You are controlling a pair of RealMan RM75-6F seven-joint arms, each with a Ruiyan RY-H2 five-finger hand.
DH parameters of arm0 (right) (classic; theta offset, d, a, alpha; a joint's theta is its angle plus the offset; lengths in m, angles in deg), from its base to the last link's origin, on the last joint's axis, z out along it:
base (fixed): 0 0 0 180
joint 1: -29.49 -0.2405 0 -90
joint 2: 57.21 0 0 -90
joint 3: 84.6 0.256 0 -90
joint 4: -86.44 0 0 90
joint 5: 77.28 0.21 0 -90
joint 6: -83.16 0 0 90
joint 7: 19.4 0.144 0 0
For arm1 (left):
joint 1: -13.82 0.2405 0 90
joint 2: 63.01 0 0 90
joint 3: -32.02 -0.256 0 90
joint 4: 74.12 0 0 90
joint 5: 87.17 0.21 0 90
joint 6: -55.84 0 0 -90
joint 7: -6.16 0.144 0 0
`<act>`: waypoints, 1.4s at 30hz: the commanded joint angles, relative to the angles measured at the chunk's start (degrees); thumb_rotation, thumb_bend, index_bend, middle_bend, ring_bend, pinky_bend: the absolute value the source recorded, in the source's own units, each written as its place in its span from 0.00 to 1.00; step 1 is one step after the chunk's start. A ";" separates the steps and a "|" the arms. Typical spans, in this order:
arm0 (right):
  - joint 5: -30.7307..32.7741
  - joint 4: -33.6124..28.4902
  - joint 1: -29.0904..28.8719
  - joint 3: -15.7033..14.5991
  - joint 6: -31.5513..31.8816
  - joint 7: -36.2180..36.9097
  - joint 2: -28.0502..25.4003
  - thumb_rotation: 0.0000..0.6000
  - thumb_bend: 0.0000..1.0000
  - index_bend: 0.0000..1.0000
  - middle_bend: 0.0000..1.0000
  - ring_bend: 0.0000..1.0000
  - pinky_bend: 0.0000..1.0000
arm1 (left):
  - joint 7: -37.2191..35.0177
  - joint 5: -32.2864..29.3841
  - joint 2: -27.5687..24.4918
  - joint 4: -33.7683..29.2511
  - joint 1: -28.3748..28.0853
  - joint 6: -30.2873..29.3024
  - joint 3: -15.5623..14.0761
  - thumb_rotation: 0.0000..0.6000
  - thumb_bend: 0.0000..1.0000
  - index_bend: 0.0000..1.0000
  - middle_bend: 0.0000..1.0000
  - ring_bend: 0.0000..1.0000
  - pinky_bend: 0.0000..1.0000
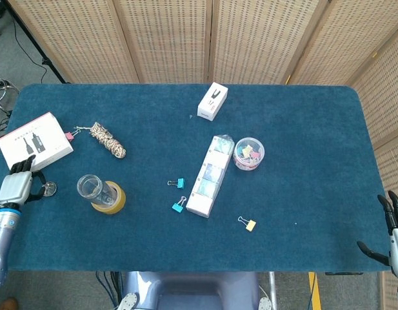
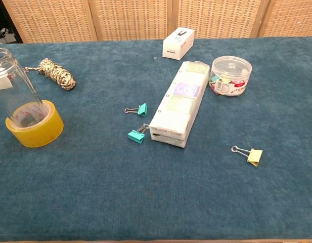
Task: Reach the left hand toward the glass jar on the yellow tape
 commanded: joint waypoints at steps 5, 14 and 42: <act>-0.05 0.04 -0.03 0.04 0.01 0.24 -0.02 1.00 0.00 0.00 0.00 0.00 0.00 | -0.20 0.06 0.39 0.58 -0.08 0.33 -0.11 1.00 0.39 0.56 0.00 0.00 0.00; -0.01 0.10 0.00 0.06 0.03 0.52 -0.08 1.00 0.00 0.00 0.00 0.00 0.00 | -0.73 0.37 0.78 1.20 -0.25 0.87 -0.37 1.00 0.47 0.65 0.00 0.00 0.00; -0.26 -0.22 0.26 0.06 0.52 1.33 -0.49 1.00 0.00 0.00 0.00 0.00 0.00 | -2.40 7.91 -23.26 -36.60 1.02 -19.83 5.19 1.00 0.54 0.66 0.00 0.00 0.00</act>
